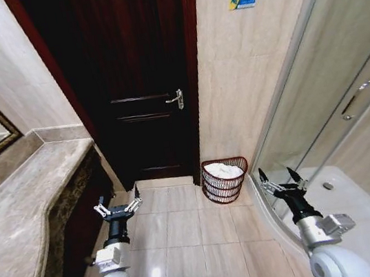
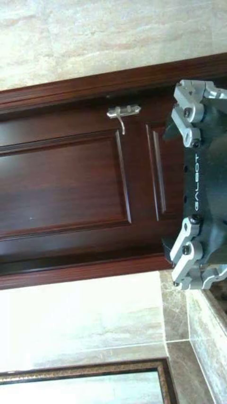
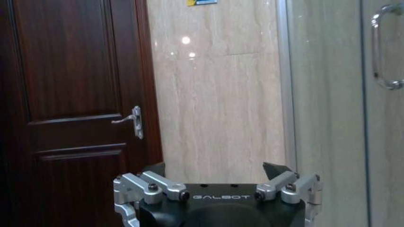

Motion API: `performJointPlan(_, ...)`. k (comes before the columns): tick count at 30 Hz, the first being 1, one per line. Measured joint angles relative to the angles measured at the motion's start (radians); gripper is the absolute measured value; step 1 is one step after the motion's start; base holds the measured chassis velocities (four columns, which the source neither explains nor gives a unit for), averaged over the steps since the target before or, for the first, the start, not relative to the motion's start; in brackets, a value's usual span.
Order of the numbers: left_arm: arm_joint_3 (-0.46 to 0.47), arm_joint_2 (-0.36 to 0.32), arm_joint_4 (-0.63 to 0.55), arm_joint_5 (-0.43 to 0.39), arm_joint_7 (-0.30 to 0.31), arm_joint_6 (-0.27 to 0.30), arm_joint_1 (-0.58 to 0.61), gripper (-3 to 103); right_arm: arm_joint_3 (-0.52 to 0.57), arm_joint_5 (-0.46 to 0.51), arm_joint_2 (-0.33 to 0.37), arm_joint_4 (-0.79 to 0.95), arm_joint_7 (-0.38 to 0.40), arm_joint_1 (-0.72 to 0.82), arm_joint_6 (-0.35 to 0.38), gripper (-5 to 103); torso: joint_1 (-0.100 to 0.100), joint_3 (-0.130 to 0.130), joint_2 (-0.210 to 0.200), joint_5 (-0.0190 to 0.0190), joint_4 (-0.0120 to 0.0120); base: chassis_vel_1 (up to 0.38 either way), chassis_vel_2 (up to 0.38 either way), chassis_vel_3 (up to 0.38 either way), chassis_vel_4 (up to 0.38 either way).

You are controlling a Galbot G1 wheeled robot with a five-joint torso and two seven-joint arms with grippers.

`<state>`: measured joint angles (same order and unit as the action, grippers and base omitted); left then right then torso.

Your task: Discard the used towel into the hamper.

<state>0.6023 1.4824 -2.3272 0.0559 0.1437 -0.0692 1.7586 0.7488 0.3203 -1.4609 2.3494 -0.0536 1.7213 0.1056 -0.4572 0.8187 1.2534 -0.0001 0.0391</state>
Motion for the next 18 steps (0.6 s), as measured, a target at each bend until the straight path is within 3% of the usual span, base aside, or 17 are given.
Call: performJointPlan(18,0.000,0.000,0.000,0.000,0.000,0.000,0.000,100,0.000,0.000,0.000,0.000,0.000,0.000,0.000,100,0.000,0.000,0.000,0.0001,-0.0001,0.120,-0.119,-0.118,0.121)
